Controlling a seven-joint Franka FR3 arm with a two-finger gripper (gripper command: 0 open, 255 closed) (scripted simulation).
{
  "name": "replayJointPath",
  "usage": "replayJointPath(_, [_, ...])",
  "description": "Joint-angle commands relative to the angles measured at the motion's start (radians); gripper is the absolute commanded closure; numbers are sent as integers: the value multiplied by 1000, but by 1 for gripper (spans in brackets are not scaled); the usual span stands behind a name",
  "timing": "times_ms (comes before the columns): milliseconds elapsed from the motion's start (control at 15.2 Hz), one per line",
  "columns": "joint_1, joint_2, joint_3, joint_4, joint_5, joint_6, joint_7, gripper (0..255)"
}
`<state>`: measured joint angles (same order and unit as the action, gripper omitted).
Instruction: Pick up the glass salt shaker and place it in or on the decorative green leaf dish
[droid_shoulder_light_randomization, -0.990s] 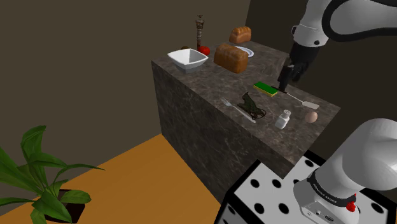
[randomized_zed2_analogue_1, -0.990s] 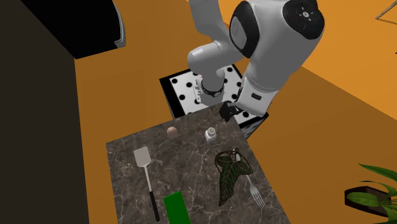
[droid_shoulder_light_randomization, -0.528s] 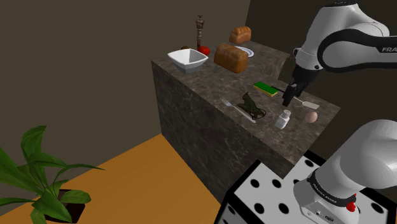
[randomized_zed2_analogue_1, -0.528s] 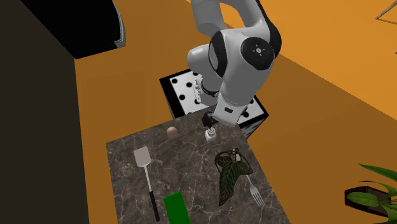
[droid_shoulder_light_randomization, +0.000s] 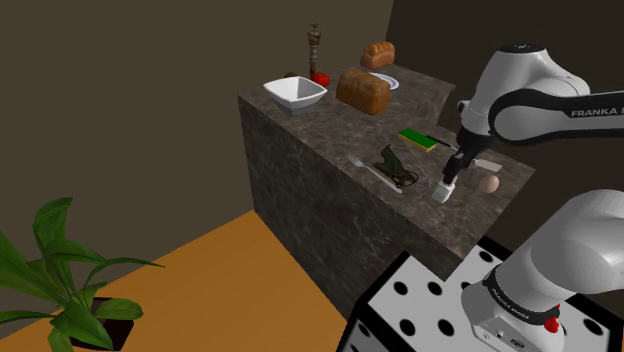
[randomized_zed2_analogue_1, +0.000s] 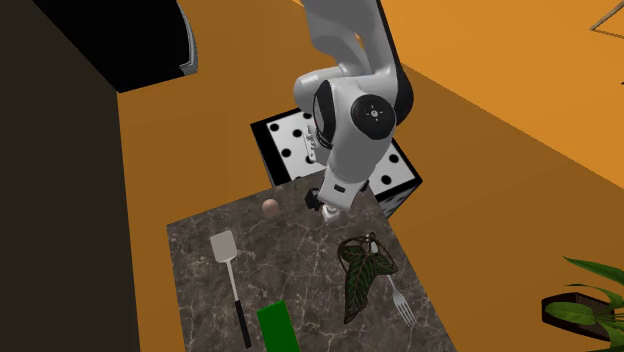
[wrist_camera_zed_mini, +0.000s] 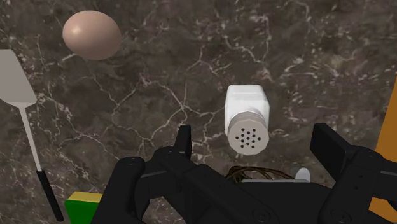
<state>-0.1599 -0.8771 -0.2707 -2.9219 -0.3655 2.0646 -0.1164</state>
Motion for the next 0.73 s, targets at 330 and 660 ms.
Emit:
replayJointPath(330, [-9, 34, -15, -34, -21, 69, 6, 0])
replayJointPath(660, [-9, 34, -15, -34, -21, 69, 6, 255])
